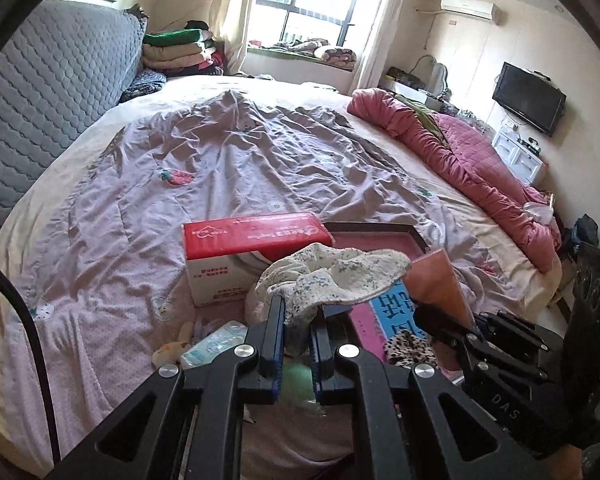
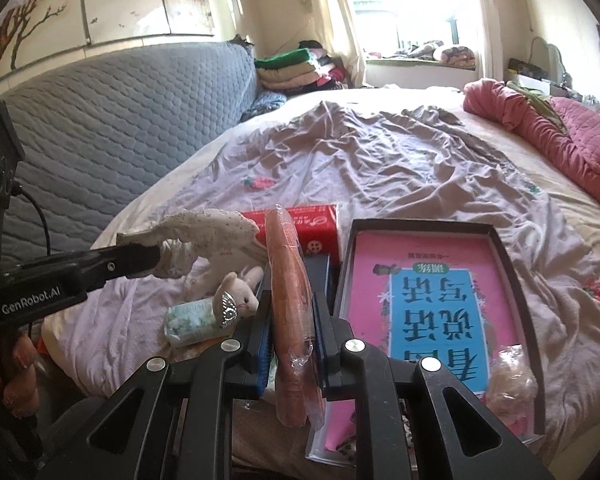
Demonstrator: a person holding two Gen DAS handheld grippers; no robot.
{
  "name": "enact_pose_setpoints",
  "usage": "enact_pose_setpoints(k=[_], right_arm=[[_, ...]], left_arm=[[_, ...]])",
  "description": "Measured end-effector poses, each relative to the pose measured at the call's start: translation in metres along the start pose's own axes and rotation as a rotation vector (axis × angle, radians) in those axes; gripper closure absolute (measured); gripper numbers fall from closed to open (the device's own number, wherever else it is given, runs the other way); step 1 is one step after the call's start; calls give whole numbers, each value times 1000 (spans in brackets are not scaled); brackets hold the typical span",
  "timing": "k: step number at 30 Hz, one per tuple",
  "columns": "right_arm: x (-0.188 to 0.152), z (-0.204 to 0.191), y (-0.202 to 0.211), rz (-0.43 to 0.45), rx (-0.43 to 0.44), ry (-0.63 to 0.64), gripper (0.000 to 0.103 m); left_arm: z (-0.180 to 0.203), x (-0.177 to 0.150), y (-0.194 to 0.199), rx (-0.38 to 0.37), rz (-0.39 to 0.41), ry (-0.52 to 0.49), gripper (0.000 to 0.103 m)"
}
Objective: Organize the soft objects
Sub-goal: 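Carry the floral cloth and pink case toward the pink tray with both tools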
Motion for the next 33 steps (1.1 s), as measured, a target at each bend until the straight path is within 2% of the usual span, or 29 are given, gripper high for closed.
enact_pose_setpoints(k=[8, 17, 33], right_arm=[[9, 14, 29, 47, -22, -23, 85], [16, 48, 60, 106, -73, -93, 85], [9, 87, 77, 130, -119, -167, 85]], left_arm=[[25, 3, 8, -12, 5, -39, 92], [56, 3, 16, -44, 16, -85, 92], [110, -7, -7, -83, -25, -170, 92]])
Point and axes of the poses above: each gripper's, at about its wrist camera, not at the fingertips, and y roughly against the way its jaws point, z to its right, x to its top, the point moved 2 cm from there along -y, roughly the way its jaws point, and after that the axes turned 7 degrees about z, right-handed, at the moved point
